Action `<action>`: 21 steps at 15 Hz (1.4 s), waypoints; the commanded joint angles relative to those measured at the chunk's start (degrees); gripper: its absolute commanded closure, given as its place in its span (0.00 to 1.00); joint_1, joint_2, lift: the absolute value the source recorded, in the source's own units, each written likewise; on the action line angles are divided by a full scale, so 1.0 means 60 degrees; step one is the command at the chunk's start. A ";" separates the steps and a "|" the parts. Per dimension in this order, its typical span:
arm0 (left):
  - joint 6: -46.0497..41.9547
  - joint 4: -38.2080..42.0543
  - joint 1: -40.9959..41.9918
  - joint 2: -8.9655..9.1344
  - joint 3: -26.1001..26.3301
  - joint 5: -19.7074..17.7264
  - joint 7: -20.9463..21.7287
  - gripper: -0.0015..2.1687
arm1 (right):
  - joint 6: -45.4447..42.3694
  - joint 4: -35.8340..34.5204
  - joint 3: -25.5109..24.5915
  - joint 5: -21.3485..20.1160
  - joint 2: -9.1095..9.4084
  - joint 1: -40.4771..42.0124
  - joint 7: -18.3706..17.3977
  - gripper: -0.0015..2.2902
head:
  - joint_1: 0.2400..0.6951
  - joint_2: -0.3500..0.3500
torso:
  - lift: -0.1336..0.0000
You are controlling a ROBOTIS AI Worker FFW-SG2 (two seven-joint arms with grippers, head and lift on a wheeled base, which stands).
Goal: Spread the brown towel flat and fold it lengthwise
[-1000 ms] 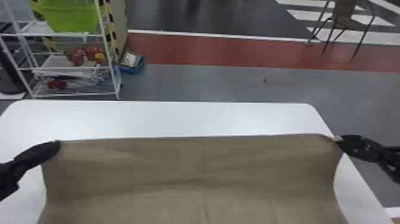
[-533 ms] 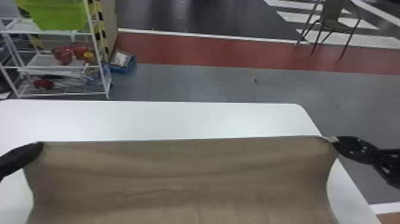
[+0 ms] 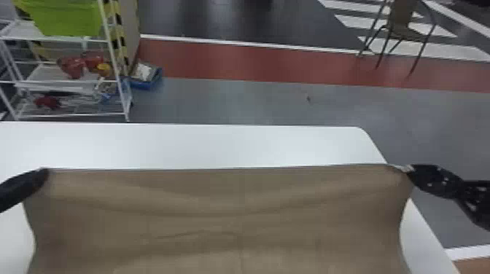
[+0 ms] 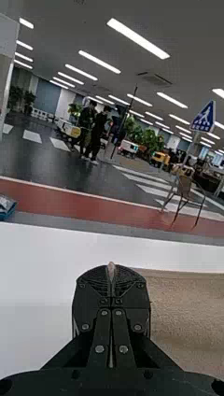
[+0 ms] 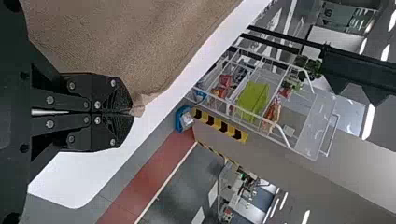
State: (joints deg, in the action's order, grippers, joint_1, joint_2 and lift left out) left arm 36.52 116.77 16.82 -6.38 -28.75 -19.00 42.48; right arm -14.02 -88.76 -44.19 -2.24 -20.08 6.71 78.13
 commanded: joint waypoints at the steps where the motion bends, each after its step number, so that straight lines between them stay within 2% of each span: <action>1: 0.0030 -0.0346 -0.0446 -0.0006 0.0075 0.0119 -0.0092 0.67 | -0.0101 0.0144 0.0071 -0.0081 -0.0037 -0.0181 0.0031 0.64 | 1.00 0.24 | 0.08; 7: 0.0030 -0.1269 -0.1544 -0.0021 0.0368 0.0793 -0.0224 0.67 | -0.0101 0.1038 0.0627 -0.0667 -0.0037 -0.1412 0.0031 0.64 | 1.00 0.27 | 0.08; 13: 0.0030 -0.1518 -0.1735 -0.0065 0.0354 0.0793 -0.0122 0.67 | -0.0101 0.1316 0.1301 -0.1180 0.0124 -0.1807 0.0031 0.64 | 1.00 0.33 | 0.08; 19: -0.1288 -0.1518 -0.0885 -0.0065 0.0192 0.0544 -0.0048 0.67 | -0.1302 0.1345 0.0832 -0.0843 0.0124 -0.1060 0.0031 0.64 | 1.00 0.36 | 0.08; 21: -0.1288 -0.1518 -0.0709 -0.0065 0.0002 0.0090 0.0025 0.67 | -0.1449 0.1389 0.0539 -0.0477 0.0080 -0.0811 0.0031 0.64 | 1.00 0.35 | 0.08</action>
State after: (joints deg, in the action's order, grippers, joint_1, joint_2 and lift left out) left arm 28.93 107.65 11.71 -6.75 -27.89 -16.70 42.41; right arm -21.84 -80.58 -39.69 -6.70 -19.40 0.63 78.13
